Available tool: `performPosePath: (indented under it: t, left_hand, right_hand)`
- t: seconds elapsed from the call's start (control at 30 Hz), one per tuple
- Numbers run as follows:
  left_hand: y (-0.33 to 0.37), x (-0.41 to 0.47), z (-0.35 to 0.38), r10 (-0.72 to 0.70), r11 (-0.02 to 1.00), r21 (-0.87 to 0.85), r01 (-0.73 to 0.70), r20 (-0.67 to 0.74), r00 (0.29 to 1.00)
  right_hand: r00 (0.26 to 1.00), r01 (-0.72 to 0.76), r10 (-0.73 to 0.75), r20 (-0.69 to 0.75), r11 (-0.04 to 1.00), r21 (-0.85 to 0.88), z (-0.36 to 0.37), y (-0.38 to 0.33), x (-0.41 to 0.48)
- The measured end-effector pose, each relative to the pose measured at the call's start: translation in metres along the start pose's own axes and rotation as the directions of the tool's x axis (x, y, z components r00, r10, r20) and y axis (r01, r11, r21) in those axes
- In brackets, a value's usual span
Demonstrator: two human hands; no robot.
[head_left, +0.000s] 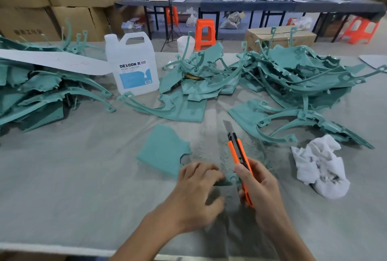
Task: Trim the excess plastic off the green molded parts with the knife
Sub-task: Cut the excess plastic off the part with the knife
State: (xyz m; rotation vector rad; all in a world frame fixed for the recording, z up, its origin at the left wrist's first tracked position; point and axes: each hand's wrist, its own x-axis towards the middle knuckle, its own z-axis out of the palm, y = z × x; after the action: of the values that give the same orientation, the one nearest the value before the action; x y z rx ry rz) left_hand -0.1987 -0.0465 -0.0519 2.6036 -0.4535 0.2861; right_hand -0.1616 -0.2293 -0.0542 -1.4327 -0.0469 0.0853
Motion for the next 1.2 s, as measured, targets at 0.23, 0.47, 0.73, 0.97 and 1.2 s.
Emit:
performPosePath:
  t: [0.23, 0.47, 0.73, 0.97, 1.2]
  left_hand:
    - [-0.074, -0.02, -0.016, -0.525, 0.843, 0.167, 0.511, 0.05, 0.85]
    - [-0.093, -0.016, -0.029, -0.525, 0.838, -0.161, 0.521, 0.023, 0.851]
    - [-0.076, -0.007, -0.018, -0.618, 0.775, -0.185, 0.605, -0.021, 0.786]
    - [-0.076, -0.005, -0.02, -0.607, 0.786, -0.164, 0.597, -0.013, 0.795]
    - [-0.076, -0.002, -0.021, -0.597, 0.795, -0.151, 0.588, -0.024, 0.802]
  right_hand:
    - [0.974, 0.226, -0.169, 0.15, 0.719, -0.657, -0.011, -0.007, 0.019]
    - [0.827, 0.519, 0.011, 0.563, 0.374, -0.769, -0.001, -0.035, 0.05]
    - [0.77, 0.583, 0.138, 0.622, 0.242, -0.775, 0.002, -0.035, 0.059]
    - [0.755, 0.613, 0.197, 0.626, 0.126, -0.78, 0.008, -0.031, 0.042]
    - [0.809, 0.565, 0.143, 0.57, 0.078, -0.822, 0.011, -0.022, 0.047]
